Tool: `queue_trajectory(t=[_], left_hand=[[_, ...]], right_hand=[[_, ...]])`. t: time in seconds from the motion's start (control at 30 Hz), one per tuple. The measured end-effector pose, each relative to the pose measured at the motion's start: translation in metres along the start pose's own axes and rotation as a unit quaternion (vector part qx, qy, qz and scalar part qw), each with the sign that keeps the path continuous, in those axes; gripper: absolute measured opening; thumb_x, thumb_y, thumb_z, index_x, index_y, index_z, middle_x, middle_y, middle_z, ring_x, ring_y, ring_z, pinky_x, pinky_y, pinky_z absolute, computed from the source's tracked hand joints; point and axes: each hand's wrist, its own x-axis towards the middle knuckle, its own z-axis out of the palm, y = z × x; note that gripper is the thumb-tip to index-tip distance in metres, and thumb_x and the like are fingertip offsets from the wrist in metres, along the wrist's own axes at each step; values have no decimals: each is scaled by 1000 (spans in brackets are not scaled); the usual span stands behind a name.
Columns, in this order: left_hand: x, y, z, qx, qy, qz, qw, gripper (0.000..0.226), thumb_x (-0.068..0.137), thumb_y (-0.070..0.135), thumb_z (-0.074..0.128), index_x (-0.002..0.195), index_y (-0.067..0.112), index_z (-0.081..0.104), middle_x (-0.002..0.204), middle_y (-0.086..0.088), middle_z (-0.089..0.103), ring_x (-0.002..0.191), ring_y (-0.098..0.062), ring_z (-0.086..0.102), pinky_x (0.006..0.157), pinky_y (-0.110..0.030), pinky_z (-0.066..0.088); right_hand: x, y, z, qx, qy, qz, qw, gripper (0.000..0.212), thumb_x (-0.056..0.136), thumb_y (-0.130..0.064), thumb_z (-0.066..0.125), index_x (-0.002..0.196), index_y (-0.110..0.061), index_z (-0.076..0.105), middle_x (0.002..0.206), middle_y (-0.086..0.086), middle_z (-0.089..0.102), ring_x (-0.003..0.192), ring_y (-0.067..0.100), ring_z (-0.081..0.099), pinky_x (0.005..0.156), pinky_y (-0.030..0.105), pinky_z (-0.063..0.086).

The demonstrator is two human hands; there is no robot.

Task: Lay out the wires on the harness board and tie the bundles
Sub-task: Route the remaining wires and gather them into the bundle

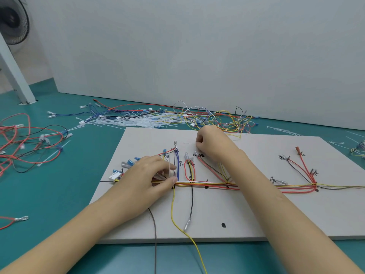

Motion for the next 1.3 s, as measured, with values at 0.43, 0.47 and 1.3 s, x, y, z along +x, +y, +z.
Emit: queue_trajectory(t=[0.43,0.47,1.3], left_hand=[[15,5,-8,-222,99,-110,964,30,83,45,55,110,33,61,99,11,62,87,-2,57,72,-11,43],[18,4,-10,-228,105,-120,960,28,85,46,56,110,34,62,98,13,62,86,0,57,72,-11,43],[62,9,-7,-349,-43,-90,932,14,82,10,72,75,21,78,70,2,72,68,-4,65,65,-12,49]], right_hand=[[-19,4,-6,396,135,106,902,4,74,-3,63,70,-2,65,64,10,65,51,17,63,45,25,43],[-24,3,-9,478,131,115,861,4,75,1,62,72,-2,65,63,9,66,50,16,64,42,23,43],[-76,-23,-18,744,17,68,664,6,87,-8,65,86,-3,68,83,12,73,66,20,71,53,21,53]])
